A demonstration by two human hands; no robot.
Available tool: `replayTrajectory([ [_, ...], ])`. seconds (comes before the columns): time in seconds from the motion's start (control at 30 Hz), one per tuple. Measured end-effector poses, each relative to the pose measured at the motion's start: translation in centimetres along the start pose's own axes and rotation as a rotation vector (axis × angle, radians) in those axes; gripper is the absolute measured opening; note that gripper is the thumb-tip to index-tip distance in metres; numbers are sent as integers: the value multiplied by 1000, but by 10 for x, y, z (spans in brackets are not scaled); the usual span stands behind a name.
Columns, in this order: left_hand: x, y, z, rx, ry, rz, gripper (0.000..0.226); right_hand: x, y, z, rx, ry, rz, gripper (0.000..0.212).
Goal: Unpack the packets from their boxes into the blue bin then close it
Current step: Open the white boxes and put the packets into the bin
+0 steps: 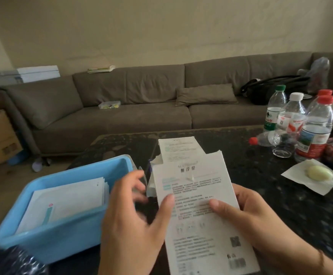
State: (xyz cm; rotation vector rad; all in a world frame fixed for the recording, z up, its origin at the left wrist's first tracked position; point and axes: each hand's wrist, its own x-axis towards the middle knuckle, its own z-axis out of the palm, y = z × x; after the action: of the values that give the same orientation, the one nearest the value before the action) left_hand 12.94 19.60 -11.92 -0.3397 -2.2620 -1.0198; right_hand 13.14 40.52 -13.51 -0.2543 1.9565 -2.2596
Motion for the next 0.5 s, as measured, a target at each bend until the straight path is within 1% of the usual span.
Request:
replayTrajectory([
  [0.03,0,-4,2,71,82,149,49,-1,-1,0,-44,-13,12,24],
  [0.07,-1,-8,6,120,114,283,45,-1,-1,0,-74,-31,29,24],
  [0.1,-2,-11,10,151,120,372,39,-2,-2,2,-94,-52,48,25],
  [0.13,-2,-11,12,160,122,405,33,-3,-2,4,-106,-79,60,26],
  [0.2,1,-11,14,139,126,400,21,-4,-3,8,-132,-126,53,29],
  [0.27,4,-17,16,104,124,441,13,-5,-3,10,-139,-133,36,31],
  [0.3,5,-20,15,85,115,469,12,-5,-1,10,-133,-129,35,32],
  [0.4,9,-26,10,35,70,532,20,-6,2,10,-122,-134,45,37],
  [0.5,8,-26,7,60,80,552,21,-6,2,11,-129,-137,52,38],
])
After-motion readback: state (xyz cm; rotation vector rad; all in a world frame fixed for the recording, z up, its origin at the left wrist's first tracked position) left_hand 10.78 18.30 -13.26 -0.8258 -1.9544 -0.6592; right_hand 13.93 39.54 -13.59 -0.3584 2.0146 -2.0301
